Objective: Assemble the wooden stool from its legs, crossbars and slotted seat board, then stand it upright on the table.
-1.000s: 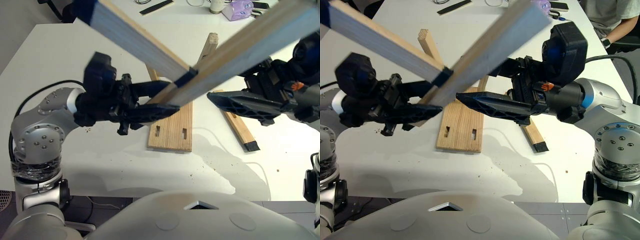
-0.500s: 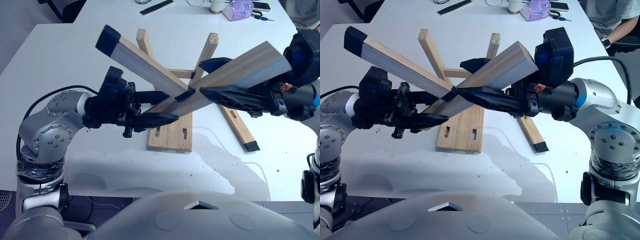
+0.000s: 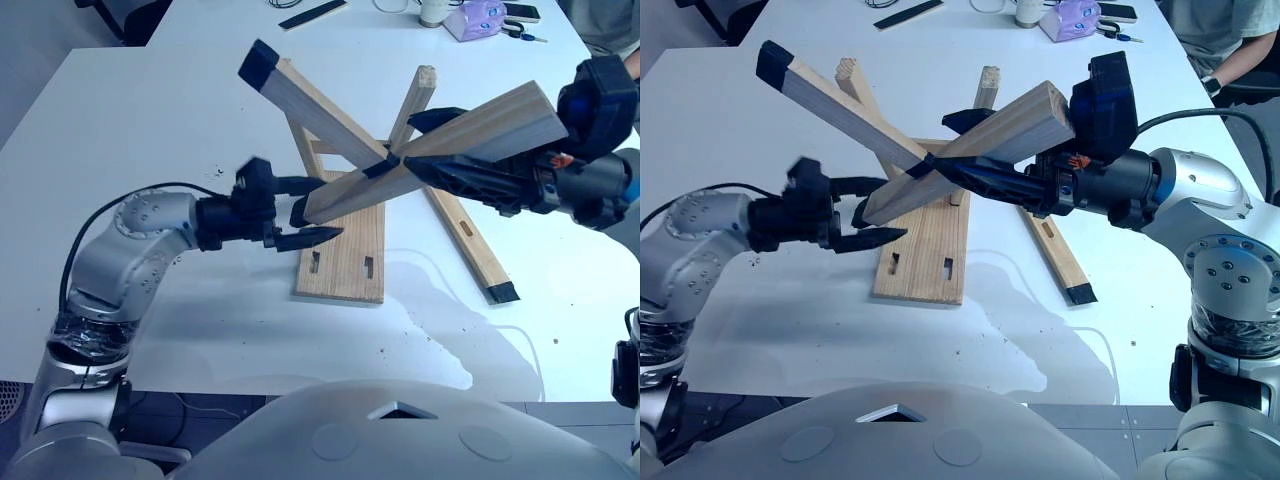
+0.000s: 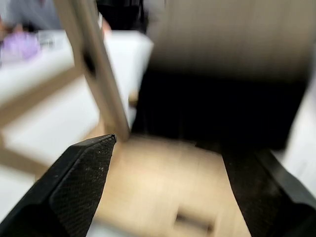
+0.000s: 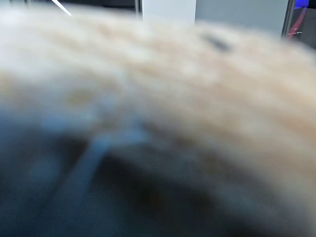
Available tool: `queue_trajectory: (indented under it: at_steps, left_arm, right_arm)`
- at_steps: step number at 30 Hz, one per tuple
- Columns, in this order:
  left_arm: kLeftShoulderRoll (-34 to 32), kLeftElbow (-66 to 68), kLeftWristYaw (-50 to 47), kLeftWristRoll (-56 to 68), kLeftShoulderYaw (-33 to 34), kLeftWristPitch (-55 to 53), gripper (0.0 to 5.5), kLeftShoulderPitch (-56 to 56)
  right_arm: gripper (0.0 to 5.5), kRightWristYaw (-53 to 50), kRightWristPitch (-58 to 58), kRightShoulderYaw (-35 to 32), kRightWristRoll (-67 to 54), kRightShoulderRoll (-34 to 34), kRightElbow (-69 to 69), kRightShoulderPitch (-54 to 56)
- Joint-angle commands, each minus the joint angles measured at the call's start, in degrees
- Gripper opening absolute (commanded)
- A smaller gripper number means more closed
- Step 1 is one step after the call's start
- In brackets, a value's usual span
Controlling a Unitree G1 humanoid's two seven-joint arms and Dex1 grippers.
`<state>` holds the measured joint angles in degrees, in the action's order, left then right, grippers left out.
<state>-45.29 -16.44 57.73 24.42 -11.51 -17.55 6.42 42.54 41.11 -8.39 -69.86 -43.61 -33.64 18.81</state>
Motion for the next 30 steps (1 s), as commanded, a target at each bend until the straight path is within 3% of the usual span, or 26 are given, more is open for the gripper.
queue_trajectory:
  at_steps: [1, 9, 19, 23, 30]
  left_arm:
    - [-3.4, 11.5, 1.3, -14.7, -5.5, 13.3, 3.77, -4.9]
    - [-2.0, 17.8, -1.1, -18.8, -5.5, 19.9, 3.77, -6.9]
    - [-0.3, 9.9, -1.5, -13.0, -4.4, 15.9, 3.77, -9.2]
    - [2.1, 3.7, -1.7, -8.4, -4.2, 10.8, 3.77, -10.5]
    - [6.8, 2.5, -3.8, -9.3, -6.0, 7.5, 3.77, -11.2]
  right_arm:
    - [2.0, 6.4, -0.6, 2.7, 10.6, -7.1, -1.1, -2.5]
    - [2.0, 14.8, -3.8, 4.8, 21.7, -11.7, -1.8, -13.0]
    - [2.0, 17.2, -7.2, 7.6, 29.6, -13.3, -1.4, -17.6]
    - [2.0, 17.7, -7.2, 10.8, 32.7, -14.0, 0.4, -13.5]
    - [2.0, 23.4, -7.3, 23.8, 39.9, -11.4, 9.0, 3.6]
